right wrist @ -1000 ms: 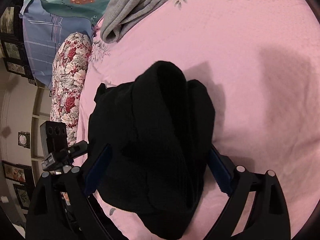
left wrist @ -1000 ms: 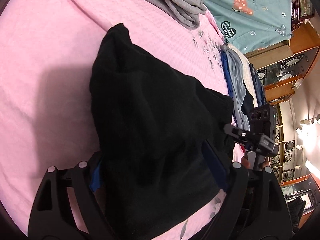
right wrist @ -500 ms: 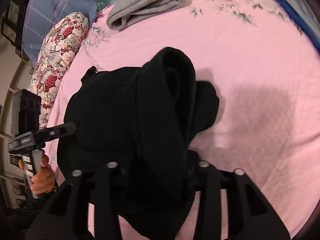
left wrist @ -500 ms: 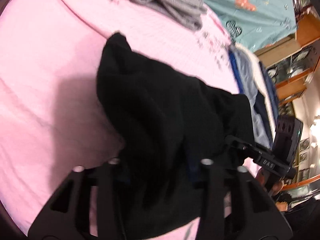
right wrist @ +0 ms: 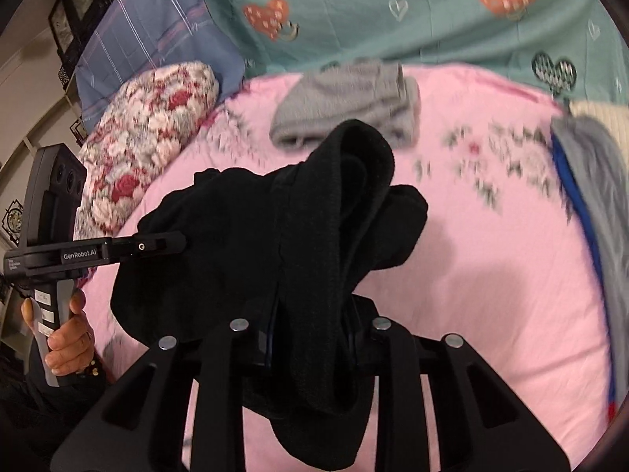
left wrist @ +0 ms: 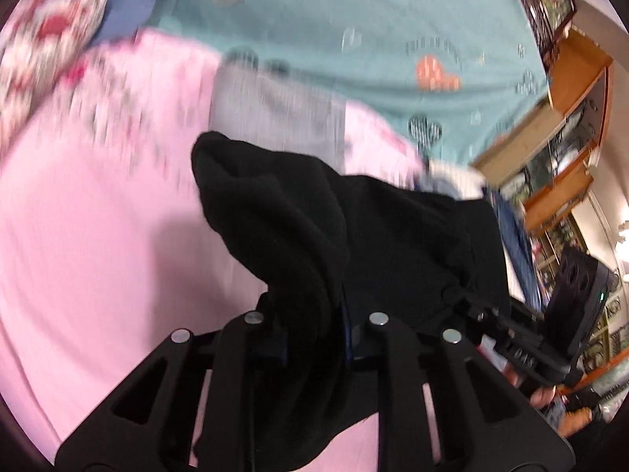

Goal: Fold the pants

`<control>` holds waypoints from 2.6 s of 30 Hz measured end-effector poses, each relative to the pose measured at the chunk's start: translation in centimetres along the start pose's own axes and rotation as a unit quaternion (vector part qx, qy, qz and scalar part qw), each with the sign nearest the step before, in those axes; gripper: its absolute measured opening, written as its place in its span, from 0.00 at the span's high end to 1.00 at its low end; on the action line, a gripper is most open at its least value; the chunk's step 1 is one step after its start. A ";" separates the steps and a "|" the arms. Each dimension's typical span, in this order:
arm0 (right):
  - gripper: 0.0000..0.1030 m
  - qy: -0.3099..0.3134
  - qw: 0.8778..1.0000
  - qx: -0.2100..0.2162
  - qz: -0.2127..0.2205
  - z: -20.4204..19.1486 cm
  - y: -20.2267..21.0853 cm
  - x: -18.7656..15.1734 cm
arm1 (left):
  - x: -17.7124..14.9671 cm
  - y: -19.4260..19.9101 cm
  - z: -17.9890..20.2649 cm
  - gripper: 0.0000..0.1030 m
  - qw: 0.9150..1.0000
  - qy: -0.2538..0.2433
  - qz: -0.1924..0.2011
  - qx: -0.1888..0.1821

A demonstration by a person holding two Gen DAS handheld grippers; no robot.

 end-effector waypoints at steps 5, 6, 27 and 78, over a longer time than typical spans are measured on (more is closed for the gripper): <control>0.75 0.009 0.999 -0.004 0.054 1.3 -4.3 10.3 | 12.1 -6.6 0.3 0.82 0.998 -0.029 0.045 0.039; 0.75 0.005 0.998 -0.007 0.056 1.7 -5.5 12.1 | 13.4 -8.1 0.0 0.81 0.998 -0.030 0.044 0.041; 0.22 -0.017 0.990 -0.131 0.041 10.7 -21.8 21.0 | 17.0 -10.1 -2.7 0.04 0.967 -0.082 0.095 0.221; 0.03 -0.001 0.974 -0.210 0.085 1.2 -4.3 0.8 | -4.2 -3.4 2.1 0.02 0.948 -0.141 0.112 0.262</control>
Point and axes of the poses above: each gripper's, at about its wrist camera, not at the fingertips, and y roughly against the way its jaws point, z to its right, x to its top, the point moved 2 cm from there along -y, roughly the way its jaws point, and after that the axes turned 13 degrees about z, right-handed, at the moved point
